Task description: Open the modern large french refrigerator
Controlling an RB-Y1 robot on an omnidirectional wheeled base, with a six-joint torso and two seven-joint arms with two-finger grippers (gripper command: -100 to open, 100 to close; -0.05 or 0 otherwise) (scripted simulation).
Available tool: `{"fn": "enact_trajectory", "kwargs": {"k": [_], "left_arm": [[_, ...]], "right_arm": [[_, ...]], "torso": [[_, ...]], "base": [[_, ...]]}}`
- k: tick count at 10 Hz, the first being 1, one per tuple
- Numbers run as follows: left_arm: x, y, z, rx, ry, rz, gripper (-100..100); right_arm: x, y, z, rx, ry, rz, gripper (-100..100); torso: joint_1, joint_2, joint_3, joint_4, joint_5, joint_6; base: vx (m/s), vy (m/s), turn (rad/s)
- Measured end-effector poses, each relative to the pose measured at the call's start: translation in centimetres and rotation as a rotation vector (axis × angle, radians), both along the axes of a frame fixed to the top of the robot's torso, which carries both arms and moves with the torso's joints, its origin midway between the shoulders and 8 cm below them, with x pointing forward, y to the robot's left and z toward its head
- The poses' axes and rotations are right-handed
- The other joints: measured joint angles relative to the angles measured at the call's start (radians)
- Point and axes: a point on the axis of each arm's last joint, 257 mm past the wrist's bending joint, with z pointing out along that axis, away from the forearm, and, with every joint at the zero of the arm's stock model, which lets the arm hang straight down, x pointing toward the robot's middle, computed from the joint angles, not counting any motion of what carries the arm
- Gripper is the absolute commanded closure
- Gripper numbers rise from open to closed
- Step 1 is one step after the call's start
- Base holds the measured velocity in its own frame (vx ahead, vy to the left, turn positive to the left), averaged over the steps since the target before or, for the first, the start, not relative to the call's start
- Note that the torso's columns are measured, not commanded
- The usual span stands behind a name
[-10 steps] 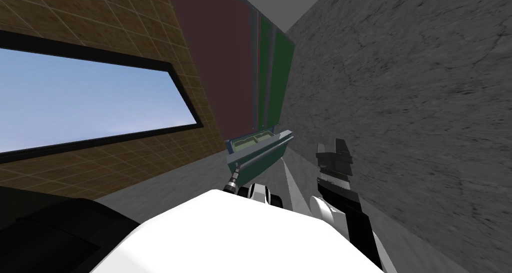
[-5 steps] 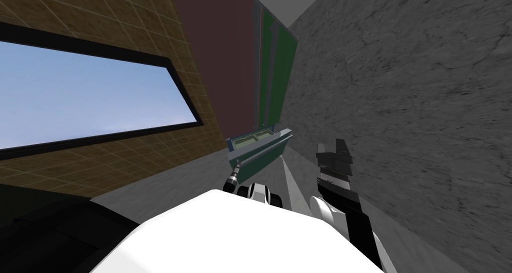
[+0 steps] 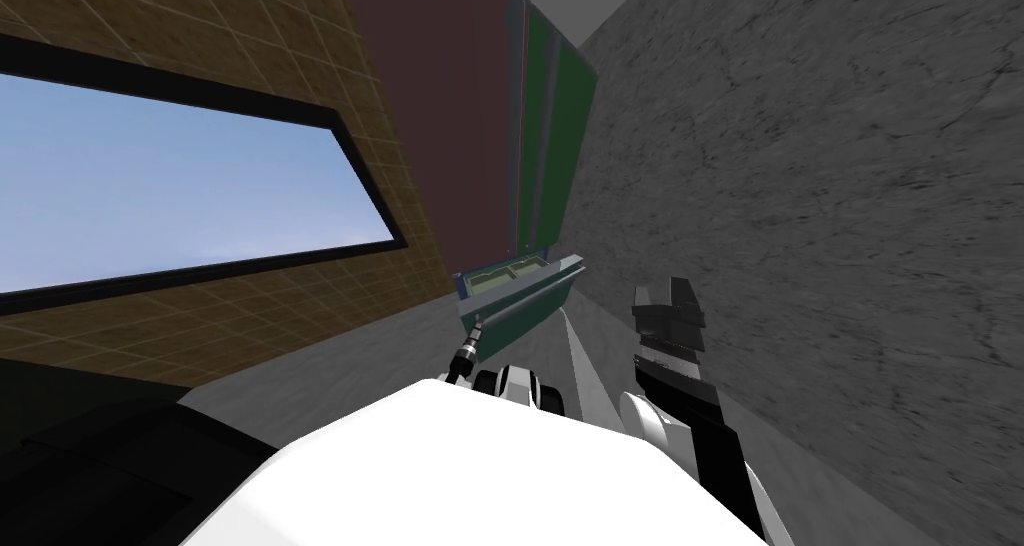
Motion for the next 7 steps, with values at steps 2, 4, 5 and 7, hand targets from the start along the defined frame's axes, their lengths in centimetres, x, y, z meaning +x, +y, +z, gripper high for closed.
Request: {"fn": "enact_trajectory", "kwargs": {"k": [2, 4, 5, 7], "left_arm": [[0.3, -0.3, -0.1, -0.001, 0.020, 0.003, 0], [-0.1, -0.4, -1.0, -0.006, 0.043, 0.004, 0], [-0.3, -0.5, -1.2, -0.007, 0.050, 0.004, 0], [-0.4, -0.6, -1.5, -0.009, 0.058, 0.003, 0]], "right_arm": [[0.0, 0.0, 0.0, 0.000, 0.000, 0.000, 0], [0.0, 0.0, 0.0, 0.000, 0.000, 0.000, 0], [0.0, 0.0, 0.0, 0.000, 0.000, 0.000, 0], [0.0, 0.0, 0.0, 0.000, 0.000, 0.000, 0]], "torso": [[-0.001, 0.000, 0.001, -0.002, 0.001, 0.000], [0.004, -0.008, -0.003, -0.008, 0.004, 0.001], [0.005, -0.011, -0.004, -0.010, 0.006, 0.001], [0.006, -0.013, -0.005, -0.012, 0.008, 0.002]], "base": [[0.000, 0.000, -0.019], [0.003, -0.006, -0.014], [0.000, 0.000, 0.000], [0.000, 0.000, 0.000]]}}
